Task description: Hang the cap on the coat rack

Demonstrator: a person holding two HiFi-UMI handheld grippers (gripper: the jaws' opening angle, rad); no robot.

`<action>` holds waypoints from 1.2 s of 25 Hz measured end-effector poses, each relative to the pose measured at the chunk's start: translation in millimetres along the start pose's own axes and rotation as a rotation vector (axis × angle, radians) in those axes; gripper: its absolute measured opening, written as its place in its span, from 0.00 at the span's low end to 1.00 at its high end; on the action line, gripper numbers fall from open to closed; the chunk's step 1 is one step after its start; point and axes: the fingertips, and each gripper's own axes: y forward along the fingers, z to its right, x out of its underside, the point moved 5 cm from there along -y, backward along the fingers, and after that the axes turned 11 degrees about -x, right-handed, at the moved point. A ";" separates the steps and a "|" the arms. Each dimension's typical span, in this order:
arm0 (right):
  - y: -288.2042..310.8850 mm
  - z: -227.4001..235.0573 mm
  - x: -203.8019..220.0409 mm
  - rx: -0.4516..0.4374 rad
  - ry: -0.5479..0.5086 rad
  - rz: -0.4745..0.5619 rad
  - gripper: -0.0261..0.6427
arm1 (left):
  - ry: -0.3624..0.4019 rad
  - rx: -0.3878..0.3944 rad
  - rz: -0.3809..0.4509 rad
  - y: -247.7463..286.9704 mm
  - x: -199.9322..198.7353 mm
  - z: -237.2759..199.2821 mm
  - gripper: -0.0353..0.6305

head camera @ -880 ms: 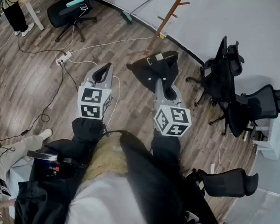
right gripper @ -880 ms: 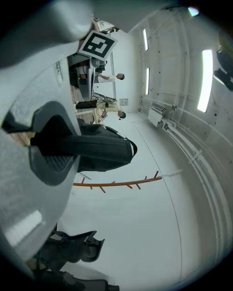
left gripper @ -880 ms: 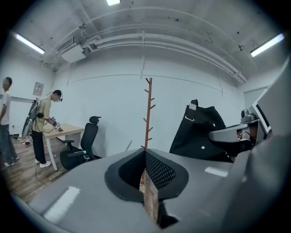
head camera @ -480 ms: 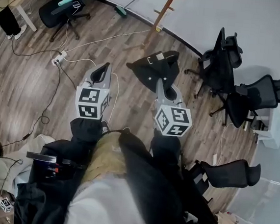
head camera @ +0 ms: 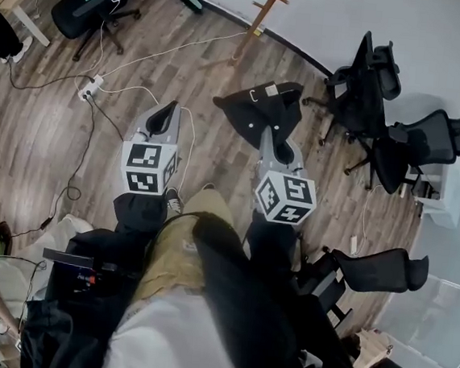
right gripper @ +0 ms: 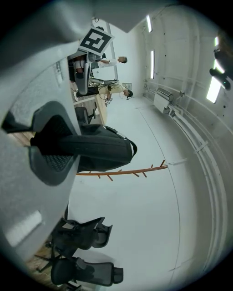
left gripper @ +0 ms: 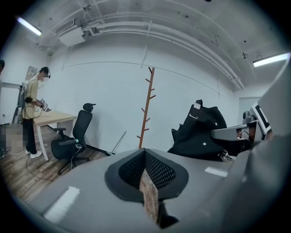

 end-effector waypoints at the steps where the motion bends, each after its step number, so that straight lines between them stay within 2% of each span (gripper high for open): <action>1: 3.6 1.2 1.5 0.001 0.003 -0.007 0.05 | 0.002 0.007 -0.005 4.3 0.9 2.1 0.05; 6: 30.2 25.1 4.5 -0.025 0.019 -0.023 0.05 | 0.023 0.011 -0.019 36.2 0.1 16.1 0.05; 13: 83.3 81.6 -11.3 -0.090 0.055 0.012 0.05 | 0.080 -0.061 -0.029 95.9 -23.4 20.3 0.05; 21: 121.6 168.7 -29.5 -0.130 0.088 0.019 0.05 | 0.148 -0.138 -0.041 168.0 -50.6 61.0 0.05; 30: 118.9 186.9 -45.3 -0.121 0.063 0.031 0.05 | 0.177 -0.103 0.012 190.6 -78.1 94.1 0.05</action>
